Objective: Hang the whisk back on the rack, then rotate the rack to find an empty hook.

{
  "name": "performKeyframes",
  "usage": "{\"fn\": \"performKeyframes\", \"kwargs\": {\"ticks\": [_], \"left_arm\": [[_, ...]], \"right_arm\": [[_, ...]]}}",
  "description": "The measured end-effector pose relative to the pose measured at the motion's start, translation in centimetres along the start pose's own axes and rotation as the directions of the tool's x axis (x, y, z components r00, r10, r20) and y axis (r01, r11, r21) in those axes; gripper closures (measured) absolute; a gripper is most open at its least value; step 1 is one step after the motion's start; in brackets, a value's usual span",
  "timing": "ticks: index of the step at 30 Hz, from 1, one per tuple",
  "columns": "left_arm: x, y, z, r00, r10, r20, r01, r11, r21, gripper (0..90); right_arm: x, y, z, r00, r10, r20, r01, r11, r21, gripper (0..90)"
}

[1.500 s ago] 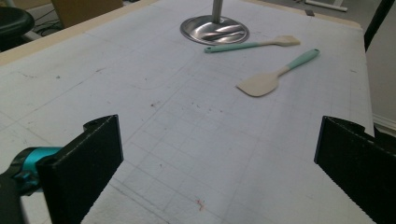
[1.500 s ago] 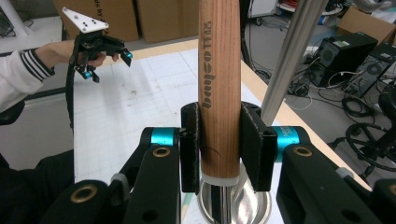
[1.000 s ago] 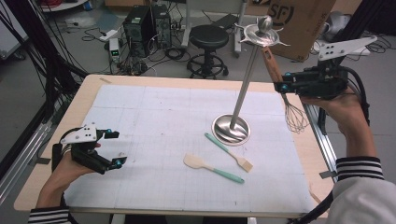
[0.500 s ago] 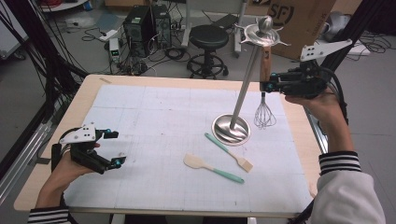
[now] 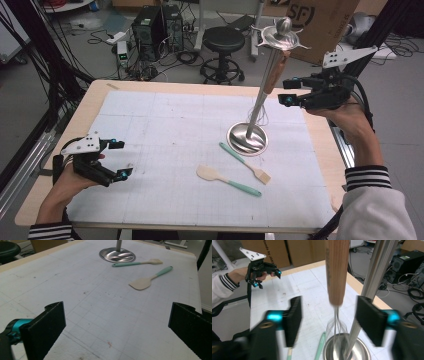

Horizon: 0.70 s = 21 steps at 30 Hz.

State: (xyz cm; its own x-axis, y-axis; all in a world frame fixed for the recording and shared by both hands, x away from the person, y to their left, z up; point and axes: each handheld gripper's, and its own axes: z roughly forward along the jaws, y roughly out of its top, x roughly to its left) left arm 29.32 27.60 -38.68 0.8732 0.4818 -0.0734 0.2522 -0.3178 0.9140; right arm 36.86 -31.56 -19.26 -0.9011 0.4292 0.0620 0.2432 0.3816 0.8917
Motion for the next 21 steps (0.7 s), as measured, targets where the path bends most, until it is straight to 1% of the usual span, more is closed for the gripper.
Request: {"fn": "performKeyframes", "kwargs": {"ticks": [1, 2, 3, 4, 5, 6, 7, 8, 10, 14, 16, 18, 20, 21], "left_arm": [[0.0, 0.0, 0.0, 1.0000, -0.004, -0.002, 0.004, 1.0000, -0.003, 1.7], [0.0, 0.0, -0.1, 1.0000, 0.004, -0.001, -0.004, 1.0000, 0.000, 1.6], [0.0, 0.0, -0.2, 1.0000, 0.003, 0.000, -0.003, 1.0000, -0.002, 1.7], [0.0, 0.0, -0.2, 1.0000, 0.000, -0.004, 0.000, 1.0000, -0.004, 1.7], [0.0, -0.1, -0.3, 1.0000, 0.002, -0.003, -0.002, 1.0000, -0.003, 1.7], [0.0, -0.1, -0.3, 1.0000, -0.002, -0.004, 0.002, 1.0000, -0.005, 1.7], [0.0, -0.1, -0.3, 1.0000, -0.001, -0.005, 0.001, 1.0000, -0.005, 1.6], [0.0, -0.1, -0.3, 1.0000, -0.001, -0.005, 0.001, 1.0000, -0.005, 1.7], [0.0, -0.1, -0.3, 1.0000, -0.002, -0.005, 0.002, 1.0000, -0.005, 1.7], [0.1, -0.1, -0.3, 1.0000, -0.002, -0.006, 0.002, 1.0000, -0.007, 1.7], [0.1, 0.0, -0.3, 1.0000, 0.000, -0.003, 0.000, 1.0000, -0.007, 1.7], [0.0, 0.0, -0.3, 1.0000, 0.003, 0.001, -0.003, 1.0000, -0.008, 1.7], [0.1, 0.0, -0.1, 1.0000, 0.000, 0.002, 0.000, 1.0000, -0.007, 1.7], [0.1, 0.0, -0.1, 1.0000, 0.002, 0.001, -0.002, 1.0000, -0.002, 1.6]], "right_arm": [[0.1, -0.1, -0.1, 1.0000, -0.004, 0.009, 0.004, 1.000, 0.002, 17.4], [0.3, -0.2, -0.3, 0.9999, 0.005, 0.012, -0.005, 1.000, 0.005, 10.9], [0.4, -0.3, -0.4, 0.9999, 0.008, 0.008, -0.008, 1.000, 0.000, 6.9], [0.5, -0.5, -0.5, 1.0000, 0.004, -0.003, -0.004, 1.000, -0.010, 0.0], [0.6, -0.6, -0.7, 0.9998, -0.004, -0.019, 0.004, 1.000, -0.018, 0.0], [0.9, -0.9, -0.9, 0.9994, -0.006, -0.034, 0.004, 0.999, -0.041, 0.0], [1.0, -1.0, -1.1, 0.9992, -0.016, -0.038, 0.014, 0.999, -0.042, 0.0], [1.1, -1.0, -1.2, 0.9992, -0.022, -0.034, 0.021, 0.999, -0.043, 0.0], [1.2, -1.2, -1.5, 0.9996, -0.015, -0.024, 0.014, 0.999, -0.040, 0.0], [1.4, -1.4, -2.1, 0.9997, -0.014, -0.018, 0.013, 1.000, -0.016, 0.0], [1.5, -1.4, -2.4, 0.9997, -0.011, -0.024, 0.010, 1.000, -0.022, 0.0], [1.6, -1.3, -3.0, 0.9998, -0.016, -0.012, 0.015, 1.000, -0.018, 0.0], [1.6, -1.2, -3.5, 0.9999, -0.002, -0.011, 0.002, 1.000, -0.021, 0.0], [1.5, -1.2, -3.7, 0.9999, -0.006, -0.008, 0.006, 1.000, -0.016, 0.0]]}}
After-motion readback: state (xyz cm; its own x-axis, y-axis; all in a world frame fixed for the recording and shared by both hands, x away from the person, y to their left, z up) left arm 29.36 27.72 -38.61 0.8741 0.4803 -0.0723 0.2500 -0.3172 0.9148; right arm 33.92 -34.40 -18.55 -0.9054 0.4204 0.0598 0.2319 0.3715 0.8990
